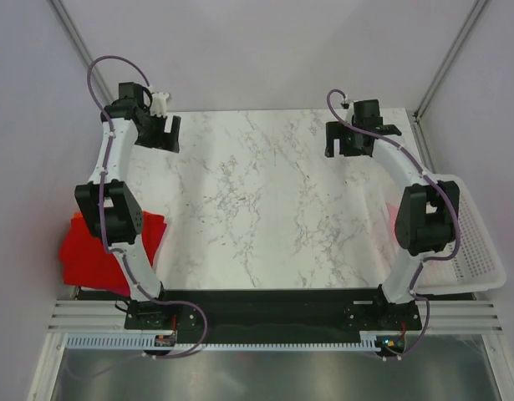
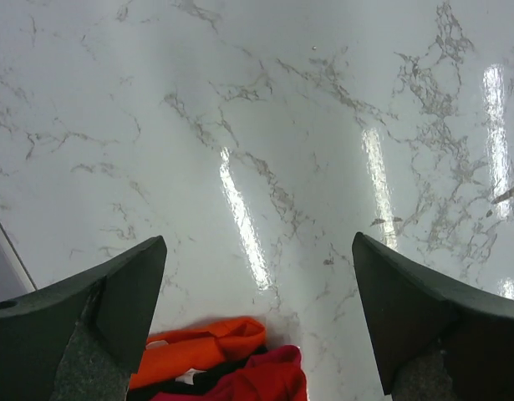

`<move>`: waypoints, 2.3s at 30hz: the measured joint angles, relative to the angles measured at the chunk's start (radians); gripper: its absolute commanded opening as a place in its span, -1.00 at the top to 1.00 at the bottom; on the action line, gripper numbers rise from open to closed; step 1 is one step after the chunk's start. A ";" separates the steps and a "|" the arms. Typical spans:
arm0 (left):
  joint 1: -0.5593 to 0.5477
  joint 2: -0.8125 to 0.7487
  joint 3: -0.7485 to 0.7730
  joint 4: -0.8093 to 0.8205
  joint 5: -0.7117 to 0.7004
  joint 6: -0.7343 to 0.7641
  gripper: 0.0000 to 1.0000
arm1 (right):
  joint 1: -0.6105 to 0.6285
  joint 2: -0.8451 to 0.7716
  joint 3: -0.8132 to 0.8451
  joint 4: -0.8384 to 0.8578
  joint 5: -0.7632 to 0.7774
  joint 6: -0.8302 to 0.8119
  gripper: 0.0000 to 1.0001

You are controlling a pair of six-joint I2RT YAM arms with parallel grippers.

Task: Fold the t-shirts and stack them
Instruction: Grab the tshirt from the pile

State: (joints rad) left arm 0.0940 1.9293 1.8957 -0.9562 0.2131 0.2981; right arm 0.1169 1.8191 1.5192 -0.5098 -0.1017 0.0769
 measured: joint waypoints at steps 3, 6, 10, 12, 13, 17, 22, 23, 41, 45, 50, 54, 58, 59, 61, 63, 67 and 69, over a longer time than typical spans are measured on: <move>-0.032 0.064 0.066 -0.006 -0.008 -0.016 -0.99 | 0.003 0.055 0.069 -0.041 0.053 -0.033 -0.96; -0.067 0.112 0.132 -0.008 0.009 -0.045 -0.99 | -0.025 0.028 0.084 -0.084 0.085 -0.107 -0.96; -0.100 0.177 0.222 -0.004 0.066 -0.068 -0.64 | -0.164 -0.037 0.115 -0.188 0.071 -0.174 -0.77; -0.114 0.218 0.253 -0.003 0.081 -0.063 -0.56 | -0.260 -0.064 0.115 -0.245 0.054 -0.195 -0.71; -0.122 0.240 0.265 -0.010 0.085 -0.056 -0.46 | -0.308 -0.076 0.106 -0.277 0.043 -0.217 -0.63; -0.156 0.310 0.280 -0.031 0.111 -0.028 -0.42 | -0.416 -0.117 0.033 -0.477 0.005 -0.343 -0.49; -0.181 0.360 0.284 -0.055 0.120 0.009 -0.42 | -0.421 -0.126 0.004 -0.711 -0.100 -0.536 -0.42; -0.181 0.365 0.285 -0.058 0.120 0.015 -0.42 | -0.420 -0.134 0.004 -0.737 -0.121 -0.574 -0.43; -0.172 0.421 0.319 -0.062 0.106 0.061 -0.43 | -0.323 -0.226 -0.101 -0.833 -0.129 -0.859 -0.26; -0.172 0.421 0.319 -0.062 0.102 0.063 -0.43 | -0.320 -0.193 -0.114 -0.834 -0.124 -0.867 -0.19; -0.172 0.421 0.319 -0.062 0.101 0.063 -0.43 | -0.317 -0.200 -0.132 -0.830 -0.093 -0.887 0.13; -0.172 0.421 0.319 -0.062 0.101 0.063 -0.43 | -0.315 -0.227 -0.180 -0.832 -0.052 -0.909 0.74; -0.172 0.421 0.319 -0.061 0.101 0.063 -0.43 | -0.315 -0.248 -0.177 -0.839 -0.027 -0.925 0.94; -0.172 0.421 0.319 -0.061 0.101 0.063 -0.43 | -0.315 -0.251 -0.165 -0.840 -0.023 -0.930 1.00; -0.172 0.421 0.319 -0.061 0.100 0.063 -0.43 | -0.315 -0.257 -0.103 -0.849 -0.010 -0.945 1.00; -0.172 0.421 0.319 -0.061 0.099 0.064 -0.43 | -0.315 -0.270 -0.031 -0.842 0.002 -0.956 1.00; -0.172 0.421 0.319 -0.059 0.098 0.063 -0.43 | -0.315 -0.376 0.066 -0.673 0.027 -0.971 1.00; -0.172 0.421 0.319 -0.058 0.099 0.063 -0.43 | -0.311 -0.443 0.067 -0.546 0.035 -0.978 1.00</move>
State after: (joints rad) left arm -0.0784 2.3501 2.2150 -1.0145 0.3119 0.3611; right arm -0.1936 1.3762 1.5860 -1.0554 -0.0666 -0.9012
